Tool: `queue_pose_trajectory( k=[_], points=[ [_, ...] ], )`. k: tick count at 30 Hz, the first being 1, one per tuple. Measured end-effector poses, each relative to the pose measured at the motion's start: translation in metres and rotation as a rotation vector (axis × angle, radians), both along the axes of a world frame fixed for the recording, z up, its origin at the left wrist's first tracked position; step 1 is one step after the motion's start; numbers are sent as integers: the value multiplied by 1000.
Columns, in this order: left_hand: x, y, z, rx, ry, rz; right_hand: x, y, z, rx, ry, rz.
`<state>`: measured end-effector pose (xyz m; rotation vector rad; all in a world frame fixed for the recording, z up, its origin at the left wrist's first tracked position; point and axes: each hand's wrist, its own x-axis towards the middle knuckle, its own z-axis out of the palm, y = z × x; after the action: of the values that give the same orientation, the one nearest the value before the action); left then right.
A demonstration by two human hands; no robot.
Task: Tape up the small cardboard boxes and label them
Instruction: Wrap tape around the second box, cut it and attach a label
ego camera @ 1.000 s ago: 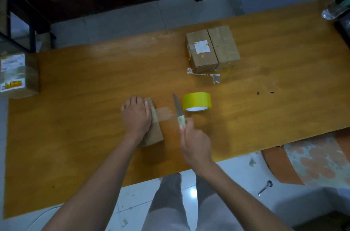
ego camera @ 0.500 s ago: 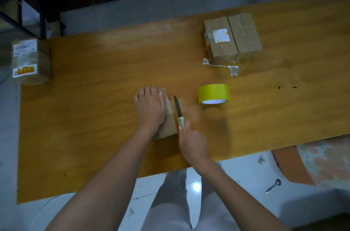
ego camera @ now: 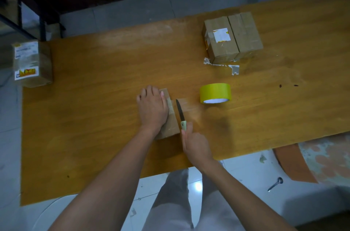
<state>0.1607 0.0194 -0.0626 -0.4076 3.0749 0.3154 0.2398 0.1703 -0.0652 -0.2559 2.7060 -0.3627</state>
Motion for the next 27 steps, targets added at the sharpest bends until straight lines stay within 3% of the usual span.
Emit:
queue_pose_trajectory(
  k=[5,10,14,20,27],
  points=[
    [-1,1,0,8,12,9,-15,-4,-2,38,26,18],
    [0,1,1,12,20,8,16,8,0,33,-96,3],
    [0,0,1,8,20,17,25,18,9,86,-77,-121],
    [0,0,3,1,1,3,4,20,25,-4,-5,-225],
    [0,1,5,-10,-23,11,-10,14,22,-12,42,-126]
  ],
)
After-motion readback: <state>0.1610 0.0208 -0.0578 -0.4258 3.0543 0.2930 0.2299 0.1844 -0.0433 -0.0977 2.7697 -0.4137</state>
